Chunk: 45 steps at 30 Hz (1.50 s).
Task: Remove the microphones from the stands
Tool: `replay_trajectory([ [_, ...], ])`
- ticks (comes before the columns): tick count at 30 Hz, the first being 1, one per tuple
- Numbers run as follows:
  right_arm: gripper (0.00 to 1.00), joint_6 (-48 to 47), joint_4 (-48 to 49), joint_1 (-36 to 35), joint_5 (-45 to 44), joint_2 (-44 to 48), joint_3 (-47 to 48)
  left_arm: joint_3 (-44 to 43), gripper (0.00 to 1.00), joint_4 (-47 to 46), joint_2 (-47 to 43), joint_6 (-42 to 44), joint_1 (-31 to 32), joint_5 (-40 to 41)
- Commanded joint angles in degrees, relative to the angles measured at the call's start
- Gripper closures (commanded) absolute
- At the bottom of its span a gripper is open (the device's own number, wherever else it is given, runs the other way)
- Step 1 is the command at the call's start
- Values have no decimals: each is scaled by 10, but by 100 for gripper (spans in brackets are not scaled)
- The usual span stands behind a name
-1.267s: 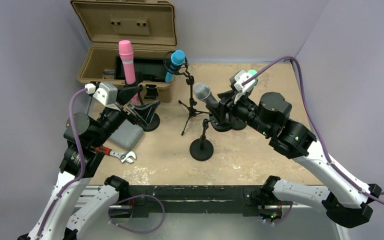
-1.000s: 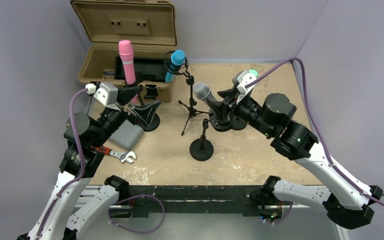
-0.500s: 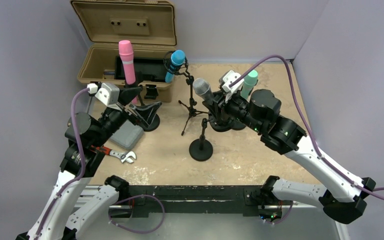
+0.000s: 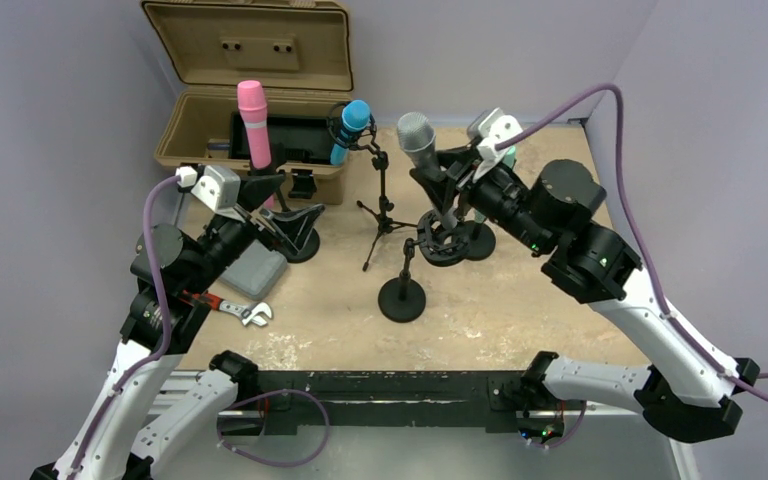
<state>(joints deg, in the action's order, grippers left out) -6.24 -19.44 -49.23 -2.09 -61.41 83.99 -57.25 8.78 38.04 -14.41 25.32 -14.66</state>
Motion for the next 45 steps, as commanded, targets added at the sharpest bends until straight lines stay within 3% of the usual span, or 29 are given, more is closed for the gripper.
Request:
replay_trajectory([
  [1, 89, 17, 103, -4, -86, 26, 41, -19, 6, -8, 0, -3, 6, -9],
  [7, 100, 27, 279, -4, -334, 53, -2, -20, 6, -6, -2, -4, 10, -9],
  [10, 100, -36, 393, -3, -488, 40, -23, -21, 6, -6, -3, -7, 14, -10],
  [14, 100, -208, 501, 20, -618, -66, 35, -21, 6, -6, -3, -7, 22, -10],
  [17, 100, -276, 480, 98, -648, -174, 124, -22, 6, -5, -5, -8, 29, -11],
  [22, 100, -357, 477, 195, -638, -302, 186, -23, 6, -4, -11, -7, 39, -9],
  [29, 100, -161, 246, 326, -549, -435, 287, -22, 6, -2, -16, -1, 49, -2],
  [33, 100, -49, 127, 386, -437, -469, 323, -22, 6, -2, -15, -5, 60, -3],
  [38, 100, 27, 83, 449, -272, -468, 327, -23, 6, -5, -7, -10, 69, -11],
  [45, 100, 43, 76, 487, -158, -508, 334, -22, 6, -9, 1, -18, 72, -22],
])
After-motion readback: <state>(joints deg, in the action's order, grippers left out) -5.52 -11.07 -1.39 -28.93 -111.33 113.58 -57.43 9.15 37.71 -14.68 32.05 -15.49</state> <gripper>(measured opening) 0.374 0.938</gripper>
